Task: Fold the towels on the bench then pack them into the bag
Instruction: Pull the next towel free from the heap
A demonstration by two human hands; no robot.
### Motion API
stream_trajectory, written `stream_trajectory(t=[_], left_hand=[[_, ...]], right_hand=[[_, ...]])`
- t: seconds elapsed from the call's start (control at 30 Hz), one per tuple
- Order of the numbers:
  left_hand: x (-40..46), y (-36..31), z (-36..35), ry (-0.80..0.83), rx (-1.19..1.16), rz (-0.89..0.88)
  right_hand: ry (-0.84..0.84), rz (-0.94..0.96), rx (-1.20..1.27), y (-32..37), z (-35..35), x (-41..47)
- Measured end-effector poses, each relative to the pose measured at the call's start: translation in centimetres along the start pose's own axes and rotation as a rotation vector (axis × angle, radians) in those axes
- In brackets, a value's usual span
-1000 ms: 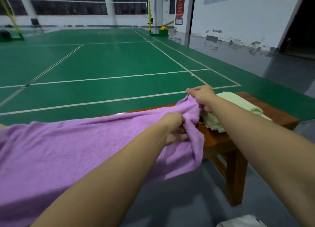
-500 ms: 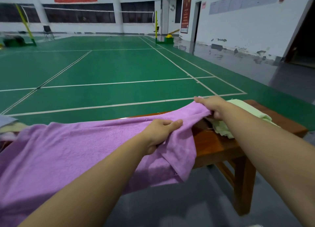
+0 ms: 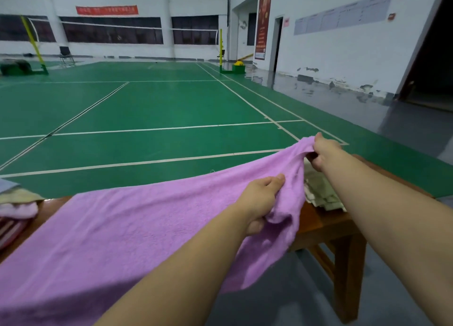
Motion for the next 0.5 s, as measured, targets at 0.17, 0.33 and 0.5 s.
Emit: stream_trajectory(t=[0.17,0.33,0.5], left_hand=[[-0.5,-0.3,-1.1,0.069,-0.033,-0.017],[-2.1,-1.3,2.8,0.018,-0.070,-0.034],[-4.7,-2.5,7.8,-0.041,-0.057,-0.030]], right_hand=[[-0.021,0.021,0.000,0.4,0.8,1.8],[0.086,0.059,-0.025,-0.6,-3.6,-2.0],[0.240,0.076,-0.091,-2.5,-10.2,-5.2]])
Point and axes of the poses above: each hand's wrist, its own x-axis towards the middle knuckle, its own z-axis out of the back of the hand, y = z × x, the point moved 8 cm from there along x, towards the middle knuckle, and after that the axes turned 7 degrees about -z, right-handed, at the moved point
